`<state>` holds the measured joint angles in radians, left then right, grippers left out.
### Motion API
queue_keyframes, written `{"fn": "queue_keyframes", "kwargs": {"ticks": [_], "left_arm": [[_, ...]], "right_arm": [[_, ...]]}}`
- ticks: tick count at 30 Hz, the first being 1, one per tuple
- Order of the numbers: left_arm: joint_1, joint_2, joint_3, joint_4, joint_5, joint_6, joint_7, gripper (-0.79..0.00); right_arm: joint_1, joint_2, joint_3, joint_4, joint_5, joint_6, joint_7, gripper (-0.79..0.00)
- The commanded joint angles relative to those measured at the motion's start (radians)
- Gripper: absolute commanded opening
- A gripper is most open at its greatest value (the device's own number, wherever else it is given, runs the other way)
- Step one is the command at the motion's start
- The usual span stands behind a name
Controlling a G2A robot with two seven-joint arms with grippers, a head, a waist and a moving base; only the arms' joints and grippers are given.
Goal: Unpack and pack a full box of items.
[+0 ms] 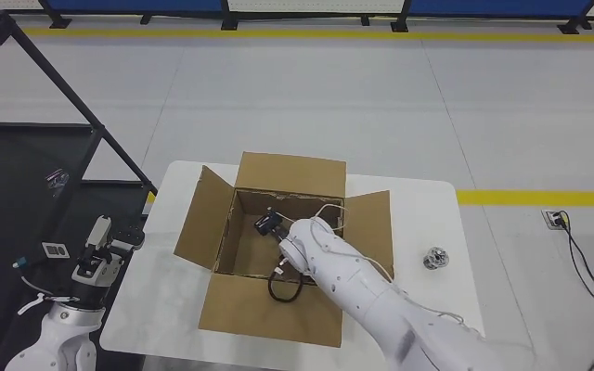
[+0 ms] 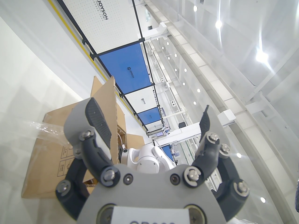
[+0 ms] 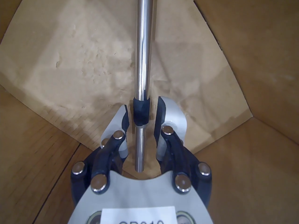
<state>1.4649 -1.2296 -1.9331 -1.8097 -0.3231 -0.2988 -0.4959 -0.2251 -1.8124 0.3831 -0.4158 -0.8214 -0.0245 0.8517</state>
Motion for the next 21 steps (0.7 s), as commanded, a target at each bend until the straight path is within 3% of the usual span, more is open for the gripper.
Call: {"fn": "queue_keyframes", "kwargs": {"ticks": [1, 7, 12, 16, 21], "left_arm": [[0.000, 0.000, 0.000, 0.000, 0.000, 0.000, 0.000, 0.000], [0.000, 0.000, 0.000, 0.000, 0.000, 0.000, 0.000, 0.000], [0.000, 0.000, 0.000, 0.000, 0.000, 0.000, 0.000, 0.000], [0.000, 0.000, 0.000, 0.000, 0.000, 0.000, 0.000, 0.000], [0.000, 0.000, 0.000, 0.000, 0.000, 0.000, 0.000, 0.000]], "right_arm": [[0.006, -0.007, 0.003, 0.004, -0.003, -0.005, -0.003, -0.493], [-0.004, -0.014, -0.020, -0.081, -0.086, 0.006, 0.028, -0.413], [-0.050, 0.015, -0.017, -0.249, -0.164, 0.068, 0.077, -0.394], [-0.107, 0.075, 0.027, -0.464, -0.245, 0.133, 0.127, -0.400], [-0.239, 0.190, 0.150, -0.850, -0.441, 0.202, 0.231, -0.406]]}}
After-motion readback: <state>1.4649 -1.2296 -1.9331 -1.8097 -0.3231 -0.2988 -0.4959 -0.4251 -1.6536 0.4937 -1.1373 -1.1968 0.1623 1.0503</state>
